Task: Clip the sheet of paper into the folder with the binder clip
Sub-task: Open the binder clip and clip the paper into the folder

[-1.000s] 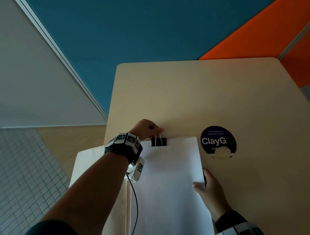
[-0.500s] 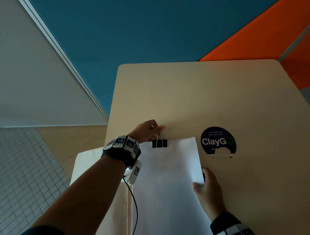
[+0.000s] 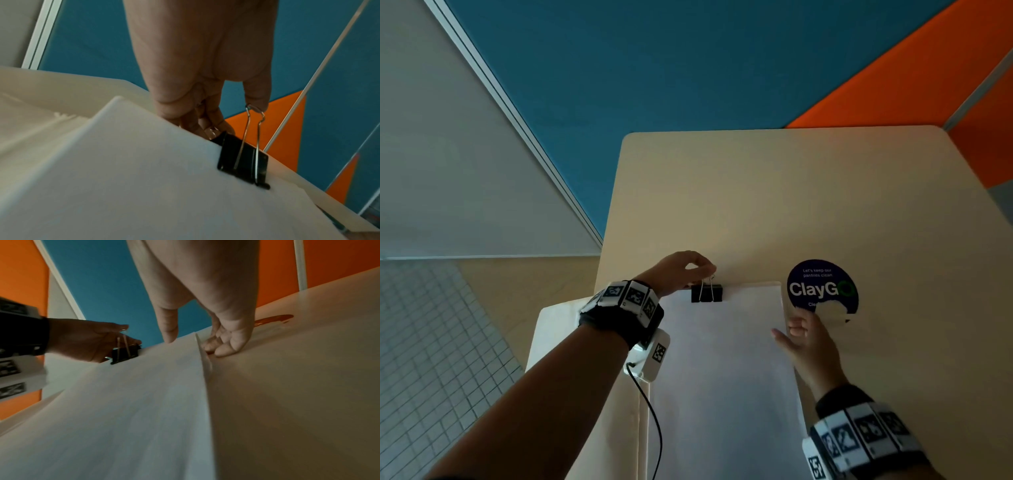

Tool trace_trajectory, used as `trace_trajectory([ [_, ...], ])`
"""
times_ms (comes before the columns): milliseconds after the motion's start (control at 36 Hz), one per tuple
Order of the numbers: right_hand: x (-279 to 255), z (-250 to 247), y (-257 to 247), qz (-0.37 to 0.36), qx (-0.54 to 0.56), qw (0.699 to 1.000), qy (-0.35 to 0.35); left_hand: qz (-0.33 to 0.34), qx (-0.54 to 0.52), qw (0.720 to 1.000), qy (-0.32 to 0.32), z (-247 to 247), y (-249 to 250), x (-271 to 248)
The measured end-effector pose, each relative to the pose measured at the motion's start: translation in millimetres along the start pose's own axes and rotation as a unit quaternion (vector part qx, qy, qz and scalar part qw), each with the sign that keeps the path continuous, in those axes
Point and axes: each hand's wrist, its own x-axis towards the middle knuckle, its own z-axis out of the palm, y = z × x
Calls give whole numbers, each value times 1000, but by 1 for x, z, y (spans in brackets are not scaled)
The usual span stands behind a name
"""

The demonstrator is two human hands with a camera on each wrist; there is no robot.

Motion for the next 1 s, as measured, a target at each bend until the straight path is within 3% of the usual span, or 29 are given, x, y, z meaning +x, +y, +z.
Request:
trace_trajectory([
  [139, 15, -6, 2, -18, -62, 995, -73, 18, -12, 1000, -10, -1, 4, -6],
  [389, 9, -6, -3, 33, 211, 964, -159, 34, 0, 996, -77, -16, 8, -12],
  [500, 5, -6, -5, 23, 249, 956, -155, 4, 22, 994, -107, -22, 13, -15],
  [583, 5, -5, -6, 6, 237, 960, -146, -22, 18, 997, -70, -20, 17, -14],
  [639, 7, -5, -3, 7, 223, 965, -134, 33, 93, 995, -23, -14, 19, -13],
  [722, 7, -3, -1, 6, 218, 968, -120, 156, 200, 964, 77, -5, 14, -10],
  [833, 9, -2, -1, 17, 220, 969, -114, 226, 229, 934, 153, 10, 10, -22],
  [917, 9, -3, 0, 26, 225, 968, -109, 279, 282, 901, 174, 20, 2, -35],
  [1000, 10, -3, 3, 28, 224, 968, -108, 348, 374, 847, 146, 32, -15, -47],
])
